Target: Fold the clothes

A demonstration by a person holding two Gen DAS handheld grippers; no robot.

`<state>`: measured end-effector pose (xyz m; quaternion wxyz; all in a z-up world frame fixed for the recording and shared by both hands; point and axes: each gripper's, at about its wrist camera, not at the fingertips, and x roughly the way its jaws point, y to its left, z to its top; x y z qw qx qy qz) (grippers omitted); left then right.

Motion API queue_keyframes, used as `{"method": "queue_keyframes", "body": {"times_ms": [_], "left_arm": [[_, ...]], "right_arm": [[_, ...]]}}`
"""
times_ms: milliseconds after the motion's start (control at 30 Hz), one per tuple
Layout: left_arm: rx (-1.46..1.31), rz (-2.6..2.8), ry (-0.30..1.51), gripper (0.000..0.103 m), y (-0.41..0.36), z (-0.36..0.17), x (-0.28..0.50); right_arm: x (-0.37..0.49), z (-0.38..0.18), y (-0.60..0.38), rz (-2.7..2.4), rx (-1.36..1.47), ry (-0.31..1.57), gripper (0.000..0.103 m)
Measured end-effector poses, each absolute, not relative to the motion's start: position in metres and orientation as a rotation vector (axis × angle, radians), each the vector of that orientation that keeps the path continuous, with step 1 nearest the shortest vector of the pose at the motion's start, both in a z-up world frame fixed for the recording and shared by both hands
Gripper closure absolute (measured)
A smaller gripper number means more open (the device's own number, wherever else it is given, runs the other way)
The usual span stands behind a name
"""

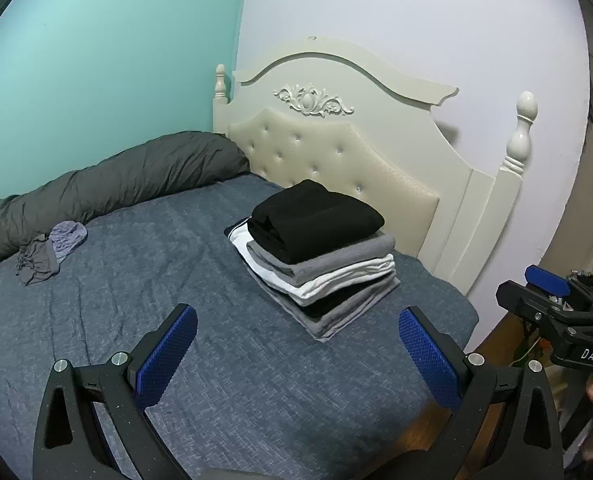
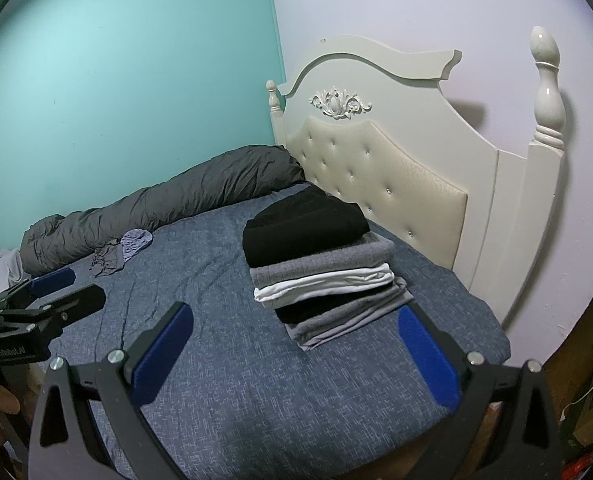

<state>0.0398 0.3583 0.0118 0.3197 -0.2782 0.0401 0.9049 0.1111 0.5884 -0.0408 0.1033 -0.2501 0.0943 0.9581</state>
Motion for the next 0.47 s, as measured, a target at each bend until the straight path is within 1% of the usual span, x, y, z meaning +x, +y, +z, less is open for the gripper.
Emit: {"method": "queue_keyframes", "body": {"times_ms": [467], "left_arm": [[-0.729, 2.364, 0.106, 0.0, 0.3581, 0.0078, 0.0403]], "right_arm": [[0.1097, -0.0453, 0.5872, 2.823, -0.751, 0.289, 0.0]]}}
